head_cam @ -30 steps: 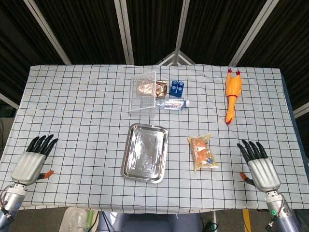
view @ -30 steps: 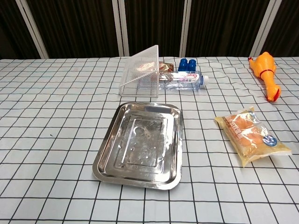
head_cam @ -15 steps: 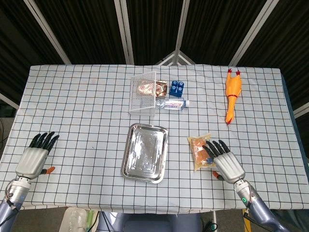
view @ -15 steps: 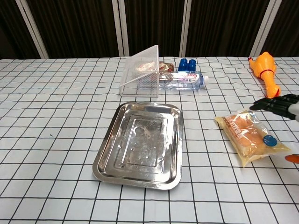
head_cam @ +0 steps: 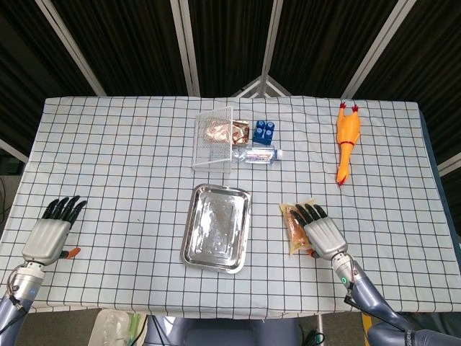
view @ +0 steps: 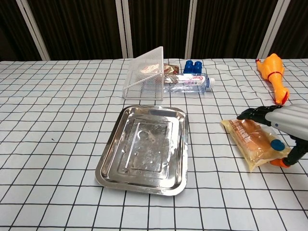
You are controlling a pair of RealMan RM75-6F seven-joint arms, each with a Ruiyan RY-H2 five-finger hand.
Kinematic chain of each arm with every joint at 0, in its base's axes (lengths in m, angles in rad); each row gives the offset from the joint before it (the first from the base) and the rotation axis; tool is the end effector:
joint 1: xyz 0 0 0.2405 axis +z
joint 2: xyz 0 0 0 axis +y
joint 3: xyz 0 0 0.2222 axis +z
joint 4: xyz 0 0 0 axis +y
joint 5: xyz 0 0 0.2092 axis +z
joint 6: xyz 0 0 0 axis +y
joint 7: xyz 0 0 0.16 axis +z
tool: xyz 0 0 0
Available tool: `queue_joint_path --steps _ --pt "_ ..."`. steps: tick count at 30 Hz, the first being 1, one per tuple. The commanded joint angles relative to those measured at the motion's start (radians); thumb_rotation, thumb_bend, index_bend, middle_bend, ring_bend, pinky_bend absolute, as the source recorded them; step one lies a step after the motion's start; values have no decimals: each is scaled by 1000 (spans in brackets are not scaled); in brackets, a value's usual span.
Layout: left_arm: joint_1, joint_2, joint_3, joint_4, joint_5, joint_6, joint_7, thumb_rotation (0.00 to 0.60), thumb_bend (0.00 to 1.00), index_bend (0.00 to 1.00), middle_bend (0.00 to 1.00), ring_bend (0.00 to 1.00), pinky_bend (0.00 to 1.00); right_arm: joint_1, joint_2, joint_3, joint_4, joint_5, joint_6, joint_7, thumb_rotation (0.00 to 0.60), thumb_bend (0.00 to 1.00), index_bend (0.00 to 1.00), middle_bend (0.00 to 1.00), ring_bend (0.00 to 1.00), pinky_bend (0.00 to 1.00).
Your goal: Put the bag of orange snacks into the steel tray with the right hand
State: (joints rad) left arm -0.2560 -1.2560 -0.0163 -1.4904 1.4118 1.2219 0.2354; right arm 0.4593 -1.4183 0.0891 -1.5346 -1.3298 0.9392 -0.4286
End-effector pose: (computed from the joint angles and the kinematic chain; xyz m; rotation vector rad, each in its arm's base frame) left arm -0.2845 0.2323 0.0772 -1.6566 -0.8575 -0.6428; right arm -0.2061 -0.2713 -0.0060 1.9490 -0.8625 0.6577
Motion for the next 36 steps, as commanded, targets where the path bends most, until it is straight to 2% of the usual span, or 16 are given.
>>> queue_joint_path --steps 1,2,4,6,8,14,22,29,32,36 --pt "0 0 1 -2 1 1 1 600 48 0 0 0 0 3 0 -3 -2 1 1 8 600 309 68 27 32 447" --pt "0 1 2 -3 2 3 0 600 48 0 0 0 0 4 0 -5 -5 0 3 14 600 309 115 55 65 495" --pt "1 2 2 -4 2 5 -1 600 48 0 0 0 0 5 -2 -8 -8 -7 11 21 600 308 291 191 208 607" --pt "1 4 3 -4 2 5 -5 600 48 0 0 0 0 6 -5 -13 -9 -16 18 25 600 308 408 296 297 647" --pt "0 6 3 -5 3 6 -9 600 48 0 0 0 0 8 -11 -17 -7 -21 24 26 600 309 468 349 332 655" --pt "2 13 4 -7 8 13 -23 600 48 0 0 0 0 17 -18 -22 -11 -25 35 5 600 313 505 381 338 655" --pt "4 19 9 -13 17 22 -30 600 49 0 0 0 0 22 11 -19 -107 -37 83 -71 600 314 505 383 349 654" --pt "3 21 11 -13 21 21 -35 600 48 0 0 0 0 51 38 17 -282 -27 116 -210 600 314 505 384 349 655" --pt "2 21 10 -12 18 18 -39 600 49 0 0 0 0 84 28 46 -355 17 106 -287 600 314 505 384 350 655" --pt "-1 22 10 -10 15 13 -43 600 49 0 0 0 0 134 -14 85 -402 92 92 -372 600 314 505 384 354 655"
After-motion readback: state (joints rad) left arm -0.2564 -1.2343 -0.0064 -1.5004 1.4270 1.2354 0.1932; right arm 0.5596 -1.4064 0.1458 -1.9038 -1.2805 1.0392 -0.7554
